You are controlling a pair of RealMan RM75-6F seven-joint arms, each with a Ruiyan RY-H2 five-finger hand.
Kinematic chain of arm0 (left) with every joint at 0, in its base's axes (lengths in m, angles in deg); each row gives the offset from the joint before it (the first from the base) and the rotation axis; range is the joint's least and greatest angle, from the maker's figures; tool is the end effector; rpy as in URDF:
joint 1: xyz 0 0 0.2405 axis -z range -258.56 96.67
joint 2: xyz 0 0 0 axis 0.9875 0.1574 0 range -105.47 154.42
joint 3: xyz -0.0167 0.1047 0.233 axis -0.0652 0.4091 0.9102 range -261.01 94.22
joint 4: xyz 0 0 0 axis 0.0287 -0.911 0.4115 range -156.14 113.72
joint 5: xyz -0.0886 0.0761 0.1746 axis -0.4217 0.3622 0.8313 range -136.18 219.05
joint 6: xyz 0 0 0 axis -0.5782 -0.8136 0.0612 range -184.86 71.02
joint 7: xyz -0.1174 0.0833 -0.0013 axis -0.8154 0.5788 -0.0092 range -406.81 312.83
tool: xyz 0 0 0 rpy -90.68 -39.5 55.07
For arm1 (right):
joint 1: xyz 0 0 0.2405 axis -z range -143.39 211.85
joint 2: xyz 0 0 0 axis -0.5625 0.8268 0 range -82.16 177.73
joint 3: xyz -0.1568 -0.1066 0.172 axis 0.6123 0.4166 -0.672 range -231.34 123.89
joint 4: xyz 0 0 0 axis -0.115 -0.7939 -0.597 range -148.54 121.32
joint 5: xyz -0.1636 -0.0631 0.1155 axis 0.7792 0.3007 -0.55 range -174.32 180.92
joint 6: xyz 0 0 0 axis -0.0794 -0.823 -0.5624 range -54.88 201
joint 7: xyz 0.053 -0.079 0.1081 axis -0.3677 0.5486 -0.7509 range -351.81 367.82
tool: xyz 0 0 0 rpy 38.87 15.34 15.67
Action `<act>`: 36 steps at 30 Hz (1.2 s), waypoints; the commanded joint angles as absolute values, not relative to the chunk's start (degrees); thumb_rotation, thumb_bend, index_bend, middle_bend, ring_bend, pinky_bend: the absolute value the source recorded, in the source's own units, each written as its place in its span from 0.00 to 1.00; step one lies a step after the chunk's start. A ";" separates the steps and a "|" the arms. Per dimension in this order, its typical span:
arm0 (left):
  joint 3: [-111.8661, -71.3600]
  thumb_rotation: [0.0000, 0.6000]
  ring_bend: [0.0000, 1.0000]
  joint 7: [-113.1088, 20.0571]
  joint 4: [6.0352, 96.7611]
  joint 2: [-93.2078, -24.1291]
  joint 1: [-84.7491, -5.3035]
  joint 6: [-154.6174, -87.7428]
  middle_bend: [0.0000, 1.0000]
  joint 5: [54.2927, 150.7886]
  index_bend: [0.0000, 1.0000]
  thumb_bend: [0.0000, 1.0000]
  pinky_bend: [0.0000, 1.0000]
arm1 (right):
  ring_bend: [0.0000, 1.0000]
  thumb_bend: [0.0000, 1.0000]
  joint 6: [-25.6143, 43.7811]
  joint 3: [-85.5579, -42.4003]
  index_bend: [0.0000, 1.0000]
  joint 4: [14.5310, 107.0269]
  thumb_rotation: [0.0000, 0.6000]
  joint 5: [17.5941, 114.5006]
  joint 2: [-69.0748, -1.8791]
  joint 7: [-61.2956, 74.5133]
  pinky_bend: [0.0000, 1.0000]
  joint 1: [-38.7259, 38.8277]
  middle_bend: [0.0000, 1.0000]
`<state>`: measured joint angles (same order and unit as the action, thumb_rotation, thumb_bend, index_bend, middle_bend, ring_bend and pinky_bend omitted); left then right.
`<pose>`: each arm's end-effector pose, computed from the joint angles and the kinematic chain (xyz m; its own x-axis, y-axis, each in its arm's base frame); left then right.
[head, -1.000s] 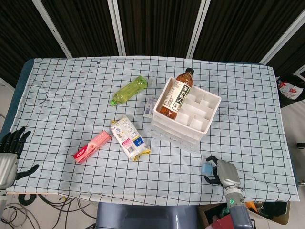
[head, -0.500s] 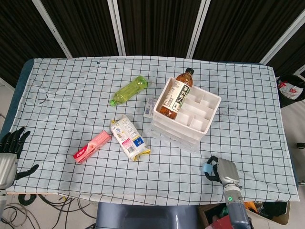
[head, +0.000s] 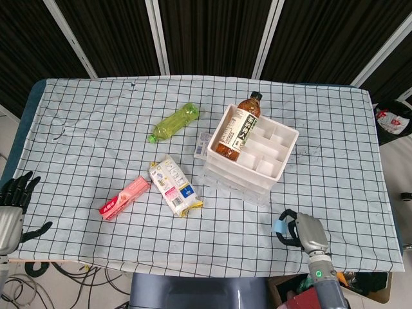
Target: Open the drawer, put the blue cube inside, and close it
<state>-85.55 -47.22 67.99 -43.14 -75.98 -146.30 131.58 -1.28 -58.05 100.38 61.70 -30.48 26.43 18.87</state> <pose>-0.3032 0.1787 0.1485 0.3861 -0.0604 0.9205 0.9171 -0.0817 -0.3901 -0.2210 -0.2028 0.0435 0.0291 -0.3191 0.9473 -0.9829 0.1634 0.0852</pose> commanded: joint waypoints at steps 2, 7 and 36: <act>-85.49 1.00 0.00 -46.96 67.90 -43.20 -75.99 -146.35 0.00 131.72 0.00 0.02 0.00 | 0.87 0.40 -3.42 -57.92 0.62 108.03 1.00 67.58 -21.88 23.40 0.78 20.62 0.87; -85.37 1.00 0.00 -46.70 67.92 -43.37 -76.04 -146.48 0.00 131.95 0.00 0.02 0.00 | 0.87 0.40 -5.73 -59.19 0.62 113.23 1.00 72.26 -16.22 20.95 0.78 21.58 0.87; -85.36 1.00 0.00 -47.21 67.97 -43.05 -75.92 -146.06 0.00 131.75 0.00 0.02 0.00 | 0.87 0.40 -7.55 -68.87 0.62 112.16 1.00 62.37 -30.60 38.73 0.78 7.87 0.87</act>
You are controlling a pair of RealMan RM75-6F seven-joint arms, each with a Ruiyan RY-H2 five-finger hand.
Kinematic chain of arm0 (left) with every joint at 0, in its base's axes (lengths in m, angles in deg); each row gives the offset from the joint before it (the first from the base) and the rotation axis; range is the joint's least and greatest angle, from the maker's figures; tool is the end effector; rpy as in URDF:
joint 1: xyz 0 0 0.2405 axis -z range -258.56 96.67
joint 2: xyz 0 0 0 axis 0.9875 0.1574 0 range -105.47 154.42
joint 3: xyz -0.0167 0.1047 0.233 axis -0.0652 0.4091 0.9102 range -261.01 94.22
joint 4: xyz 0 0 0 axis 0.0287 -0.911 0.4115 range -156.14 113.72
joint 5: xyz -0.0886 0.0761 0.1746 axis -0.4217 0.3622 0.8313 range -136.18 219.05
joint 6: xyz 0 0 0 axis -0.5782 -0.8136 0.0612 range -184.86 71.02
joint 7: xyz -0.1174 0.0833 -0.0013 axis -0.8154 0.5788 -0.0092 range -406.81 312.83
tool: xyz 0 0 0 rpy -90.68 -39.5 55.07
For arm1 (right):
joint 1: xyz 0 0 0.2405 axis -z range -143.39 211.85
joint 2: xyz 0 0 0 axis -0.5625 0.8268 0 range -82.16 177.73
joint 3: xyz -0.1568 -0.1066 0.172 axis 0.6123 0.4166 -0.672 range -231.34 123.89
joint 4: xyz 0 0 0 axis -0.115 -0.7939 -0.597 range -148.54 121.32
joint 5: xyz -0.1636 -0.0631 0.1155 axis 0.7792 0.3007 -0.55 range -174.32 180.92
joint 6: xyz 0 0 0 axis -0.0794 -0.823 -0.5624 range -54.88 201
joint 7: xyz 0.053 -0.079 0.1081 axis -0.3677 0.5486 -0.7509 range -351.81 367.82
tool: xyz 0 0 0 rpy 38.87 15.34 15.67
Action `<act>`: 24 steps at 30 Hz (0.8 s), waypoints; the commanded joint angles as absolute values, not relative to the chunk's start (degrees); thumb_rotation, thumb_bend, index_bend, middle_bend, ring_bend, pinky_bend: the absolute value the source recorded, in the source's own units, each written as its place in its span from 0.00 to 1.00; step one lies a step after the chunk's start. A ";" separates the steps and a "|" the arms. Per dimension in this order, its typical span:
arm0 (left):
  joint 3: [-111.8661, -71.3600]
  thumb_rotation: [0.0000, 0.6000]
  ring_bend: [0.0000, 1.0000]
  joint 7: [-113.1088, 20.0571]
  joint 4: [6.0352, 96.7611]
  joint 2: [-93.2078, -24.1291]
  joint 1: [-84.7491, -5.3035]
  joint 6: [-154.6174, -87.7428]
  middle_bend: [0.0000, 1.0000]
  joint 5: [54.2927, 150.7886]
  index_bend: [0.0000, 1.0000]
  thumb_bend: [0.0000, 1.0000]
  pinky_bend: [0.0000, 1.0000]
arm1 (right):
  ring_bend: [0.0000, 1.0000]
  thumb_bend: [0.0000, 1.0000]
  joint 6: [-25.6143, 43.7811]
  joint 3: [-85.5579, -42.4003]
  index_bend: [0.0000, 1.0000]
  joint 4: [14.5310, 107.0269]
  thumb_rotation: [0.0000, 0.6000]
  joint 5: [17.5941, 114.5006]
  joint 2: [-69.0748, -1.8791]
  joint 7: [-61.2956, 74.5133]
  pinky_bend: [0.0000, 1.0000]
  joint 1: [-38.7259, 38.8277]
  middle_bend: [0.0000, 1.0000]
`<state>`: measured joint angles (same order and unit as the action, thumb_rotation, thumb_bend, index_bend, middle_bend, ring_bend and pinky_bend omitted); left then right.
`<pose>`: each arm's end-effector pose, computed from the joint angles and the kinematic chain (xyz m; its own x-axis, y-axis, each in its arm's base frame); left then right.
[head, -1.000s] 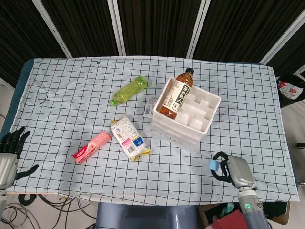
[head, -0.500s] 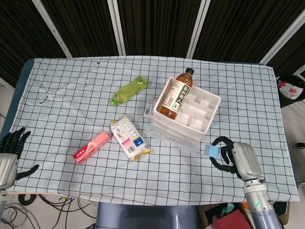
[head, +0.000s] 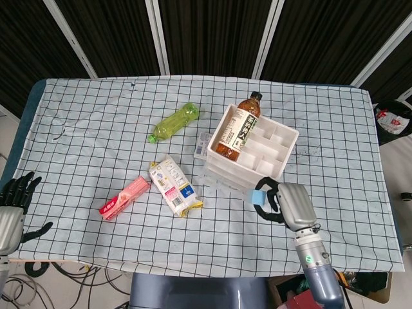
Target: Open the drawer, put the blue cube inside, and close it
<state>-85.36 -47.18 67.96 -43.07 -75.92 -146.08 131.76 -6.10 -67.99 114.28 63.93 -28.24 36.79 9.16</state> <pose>-0.3033 0.1784 0.1478 0.3890 -0.0539 0.9197 0.9158 -0.0857 -0.3924 -0.1127 -0.2470 0.0939 0.0423 -0.1450 0.9885 -0.9922 -0.1223 0.0245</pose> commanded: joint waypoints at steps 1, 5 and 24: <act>-85.35 1.00 0.00 -47.27 67.99 -43.03 -75.92 -146.04 0.00 131.72 0.00 0.02 0.00 | 0.87 0.40 -7.90 -69.02 0.62 111.72 1.00 62.07 -31.16 39.00 0.78 7.72 0.87; -85.34 1.00 0.00 -47.36 68.00 -42.97 -75.88 -145.95 0.00 131.72 0.00 0.02 0.00 | 0.87 0.39 -8.95 -69.34 0.62 110.25 1.00 61.15 -32.81 39.75 0.78 7.28 0.87; -85.38 1.00 0.00 -47.31 68.21 -43.01 -75.92 -145.90 0.00 131.47 0.00 0.02 0.00 | 0.87 0.24 -11.56 -68.44 0.43 106.43 1.00 63.05 -36.63 39.10 0.78 7.27 0.87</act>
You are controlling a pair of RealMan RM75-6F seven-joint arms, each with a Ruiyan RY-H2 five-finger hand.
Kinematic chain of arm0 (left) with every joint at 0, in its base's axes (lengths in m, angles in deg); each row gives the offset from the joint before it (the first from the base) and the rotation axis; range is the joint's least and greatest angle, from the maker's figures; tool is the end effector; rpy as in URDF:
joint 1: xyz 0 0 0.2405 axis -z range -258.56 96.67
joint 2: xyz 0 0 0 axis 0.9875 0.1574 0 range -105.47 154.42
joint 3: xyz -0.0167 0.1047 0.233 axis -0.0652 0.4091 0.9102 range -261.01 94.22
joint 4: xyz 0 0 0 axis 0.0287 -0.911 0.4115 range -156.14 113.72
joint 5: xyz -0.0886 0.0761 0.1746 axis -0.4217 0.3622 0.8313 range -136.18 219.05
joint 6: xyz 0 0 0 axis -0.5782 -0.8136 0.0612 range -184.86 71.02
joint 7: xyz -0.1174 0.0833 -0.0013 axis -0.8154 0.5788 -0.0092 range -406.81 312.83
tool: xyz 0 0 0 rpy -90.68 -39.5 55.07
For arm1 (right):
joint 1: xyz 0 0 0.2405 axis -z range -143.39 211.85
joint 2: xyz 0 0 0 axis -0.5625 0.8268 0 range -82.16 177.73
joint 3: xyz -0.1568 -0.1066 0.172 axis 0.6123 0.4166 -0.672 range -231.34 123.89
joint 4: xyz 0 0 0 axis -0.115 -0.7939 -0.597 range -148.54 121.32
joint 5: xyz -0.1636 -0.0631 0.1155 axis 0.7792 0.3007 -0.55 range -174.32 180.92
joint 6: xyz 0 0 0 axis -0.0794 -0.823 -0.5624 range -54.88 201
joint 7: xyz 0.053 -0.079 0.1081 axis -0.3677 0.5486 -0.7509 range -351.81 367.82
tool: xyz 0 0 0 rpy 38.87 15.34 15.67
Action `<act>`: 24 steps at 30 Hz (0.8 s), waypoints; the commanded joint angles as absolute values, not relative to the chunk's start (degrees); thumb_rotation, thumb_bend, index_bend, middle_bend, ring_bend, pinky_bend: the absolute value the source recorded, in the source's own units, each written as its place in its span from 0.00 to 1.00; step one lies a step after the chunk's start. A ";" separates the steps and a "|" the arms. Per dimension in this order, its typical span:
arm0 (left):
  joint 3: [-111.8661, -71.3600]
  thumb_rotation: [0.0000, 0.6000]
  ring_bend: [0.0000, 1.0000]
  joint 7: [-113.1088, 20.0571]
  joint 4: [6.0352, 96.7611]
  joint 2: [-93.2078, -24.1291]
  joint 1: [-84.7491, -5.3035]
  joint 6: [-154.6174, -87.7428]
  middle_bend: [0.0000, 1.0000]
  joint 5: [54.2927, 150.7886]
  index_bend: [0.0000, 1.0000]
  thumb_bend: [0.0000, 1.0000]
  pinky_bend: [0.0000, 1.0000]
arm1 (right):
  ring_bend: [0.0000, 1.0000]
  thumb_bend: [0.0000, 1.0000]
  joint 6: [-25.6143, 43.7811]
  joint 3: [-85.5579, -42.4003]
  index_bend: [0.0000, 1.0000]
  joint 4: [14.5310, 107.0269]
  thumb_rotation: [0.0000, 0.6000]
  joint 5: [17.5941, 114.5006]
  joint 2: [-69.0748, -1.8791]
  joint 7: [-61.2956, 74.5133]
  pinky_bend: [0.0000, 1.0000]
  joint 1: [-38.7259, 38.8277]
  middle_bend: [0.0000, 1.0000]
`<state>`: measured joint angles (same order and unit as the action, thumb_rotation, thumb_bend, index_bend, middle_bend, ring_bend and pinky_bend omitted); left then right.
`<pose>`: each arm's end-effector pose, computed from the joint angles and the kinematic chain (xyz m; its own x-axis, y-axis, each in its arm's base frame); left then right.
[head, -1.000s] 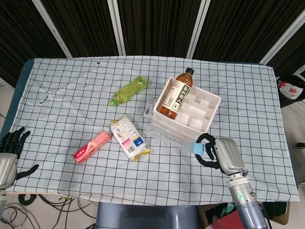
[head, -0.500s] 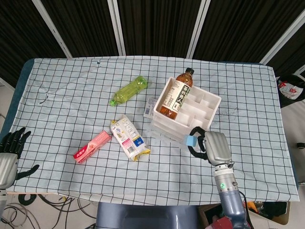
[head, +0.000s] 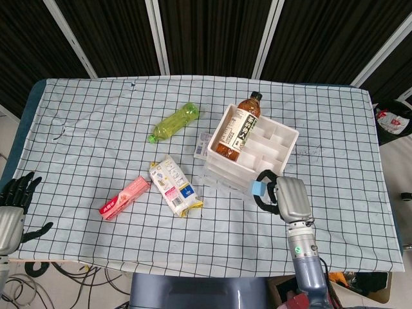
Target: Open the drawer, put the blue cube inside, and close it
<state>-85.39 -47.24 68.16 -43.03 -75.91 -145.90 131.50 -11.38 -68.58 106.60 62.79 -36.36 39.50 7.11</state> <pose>-0.3034 0.1786 0.1476 0.3857 -0.0510 0.9212 0.9177 -0.0816 -0.3887 -0.1187 -0.2610 0.0718 0.0629 -0.0625 0.9961 -0.9959 -0.0683 0.0587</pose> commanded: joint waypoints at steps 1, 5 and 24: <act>-85.37 1.00 0.00 -47.38 68.26 -43.00 -75.94 -145.89 0.00 131.45 0.00 0.02 0.00 | 0.87 0.23 -11.59 -68.42 0.42 106.40 1.00 63.14 -36.73 38.80 0.78 7.35 0.87; -85.40 1.00 0.00 -47.38 68.27 -42.96 -75.92 -145.91 0.00 131.47 0.00 0.02 0.00 | 0.87 0.21 -11.88 -68.24 0.40 106.12 1.00 63.89 -36.91 38.16 0.78 7.63 0.87; -85.40 1.00 0.00 -47.35 68.27 -43.01 -75.90 -145.83 0.00 131.41 0.00 0.02 0.00 | 0.86 0.34 -11.59 -64.31 0.75 113.91 1.00 70.32 -35.10 32.01 0.78 10.69 0.85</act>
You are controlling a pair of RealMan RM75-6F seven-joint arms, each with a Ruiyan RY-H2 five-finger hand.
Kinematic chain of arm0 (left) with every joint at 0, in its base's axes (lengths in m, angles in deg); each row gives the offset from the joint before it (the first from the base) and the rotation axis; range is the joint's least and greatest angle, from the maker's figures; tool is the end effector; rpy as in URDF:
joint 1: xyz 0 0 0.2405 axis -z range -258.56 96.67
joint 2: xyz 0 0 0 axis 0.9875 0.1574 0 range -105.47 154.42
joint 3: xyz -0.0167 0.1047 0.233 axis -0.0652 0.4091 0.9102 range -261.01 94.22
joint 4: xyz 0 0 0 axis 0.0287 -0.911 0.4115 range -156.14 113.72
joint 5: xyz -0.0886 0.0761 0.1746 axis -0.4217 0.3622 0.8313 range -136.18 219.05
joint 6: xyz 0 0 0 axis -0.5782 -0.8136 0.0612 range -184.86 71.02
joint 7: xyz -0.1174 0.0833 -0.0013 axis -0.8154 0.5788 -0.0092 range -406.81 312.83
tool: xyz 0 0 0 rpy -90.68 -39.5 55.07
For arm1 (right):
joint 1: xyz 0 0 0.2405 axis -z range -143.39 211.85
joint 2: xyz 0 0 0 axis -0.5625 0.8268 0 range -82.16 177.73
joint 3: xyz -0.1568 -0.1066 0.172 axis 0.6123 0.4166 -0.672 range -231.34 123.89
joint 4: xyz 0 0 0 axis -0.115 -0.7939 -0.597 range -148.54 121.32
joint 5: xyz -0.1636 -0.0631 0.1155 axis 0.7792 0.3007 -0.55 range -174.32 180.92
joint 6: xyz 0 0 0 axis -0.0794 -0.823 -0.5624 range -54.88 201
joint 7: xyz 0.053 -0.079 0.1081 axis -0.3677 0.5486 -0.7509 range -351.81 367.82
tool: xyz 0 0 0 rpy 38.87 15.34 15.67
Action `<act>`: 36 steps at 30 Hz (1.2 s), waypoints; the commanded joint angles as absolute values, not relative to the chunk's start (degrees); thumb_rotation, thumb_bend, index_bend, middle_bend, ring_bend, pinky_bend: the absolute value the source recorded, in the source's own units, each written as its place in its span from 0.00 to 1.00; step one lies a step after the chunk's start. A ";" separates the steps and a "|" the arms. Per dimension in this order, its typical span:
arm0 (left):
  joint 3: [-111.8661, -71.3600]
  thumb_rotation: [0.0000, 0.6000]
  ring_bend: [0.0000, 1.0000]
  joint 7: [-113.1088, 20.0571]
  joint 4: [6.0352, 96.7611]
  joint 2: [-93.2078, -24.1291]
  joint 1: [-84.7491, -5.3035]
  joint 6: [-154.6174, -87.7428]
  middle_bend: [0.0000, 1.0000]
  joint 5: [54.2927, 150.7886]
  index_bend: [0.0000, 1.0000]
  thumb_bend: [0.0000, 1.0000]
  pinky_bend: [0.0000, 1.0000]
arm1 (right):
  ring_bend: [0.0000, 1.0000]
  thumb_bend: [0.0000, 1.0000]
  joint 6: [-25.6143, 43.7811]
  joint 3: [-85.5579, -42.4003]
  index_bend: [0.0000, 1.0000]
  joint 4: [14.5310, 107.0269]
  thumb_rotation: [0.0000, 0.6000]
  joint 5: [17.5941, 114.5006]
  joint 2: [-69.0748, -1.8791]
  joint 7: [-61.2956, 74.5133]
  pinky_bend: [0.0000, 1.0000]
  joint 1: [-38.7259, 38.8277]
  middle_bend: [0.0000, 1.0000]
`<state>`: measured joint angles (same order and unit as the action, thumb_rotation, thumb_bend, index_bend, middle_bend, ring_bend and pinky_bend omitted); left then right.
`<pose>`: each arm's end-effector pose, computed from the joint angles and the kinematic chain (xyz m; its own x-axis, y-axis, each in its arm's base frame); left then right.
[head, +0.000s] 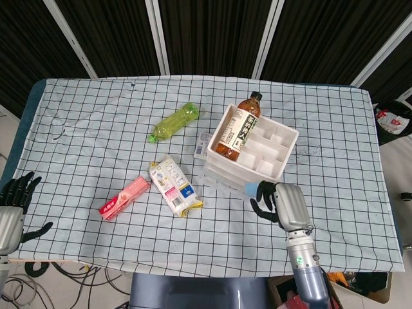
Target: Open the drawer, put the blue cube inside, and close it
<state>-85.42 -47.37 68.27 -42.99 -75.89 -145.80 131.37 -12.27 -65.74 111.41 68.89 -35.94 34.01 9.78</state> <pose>-0.3034 0.1788 0.1477 0.3825 -0.0497 0.9226 0.9193 -0.0799 -0.3854 -0.1073 -0.2384 0.0774 -0.0757 -0.0843 0.9936 -0.9899 -0.1136 -0.0850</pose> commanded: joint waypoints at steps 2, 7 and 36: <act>-85.35 1.00 0.00 -47.31 68.28 -43.00 -75.94 -145.91 0.00 131.51 0.00 0.02 0.00 | 0.86 0.36 -10.65 -63.16 0.77 116.02 1.00 70.85 -34.36 30.93 0.78 11.12 0.85; -85.35 1.00 0.00 -47.26 68.26 -43.04 -75.95 -145.98 0.00 131.58 0.00 0.02 0.00 | 0.86 0.36 -7.04 -59.86 0.79 119.08 1.00 70.03 -32.75 30.07 0.78 11.37 0.85; -85.91 1.00 0.00 -47.96 68.51 -42.74 -75.53 -144.58 0.00 129.84 0.00 0.02 0.00 | 0.85 0.37 2.19 -66.70 0.79 107.64 1.00 53.11 -46.84 31.14 0.77 2.50 0.85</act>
<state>-85.89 -47.96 68.51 -42.74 -75.54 -144.61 129.87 1.75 -66.18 108.16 53.95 -46.18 31.13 3.09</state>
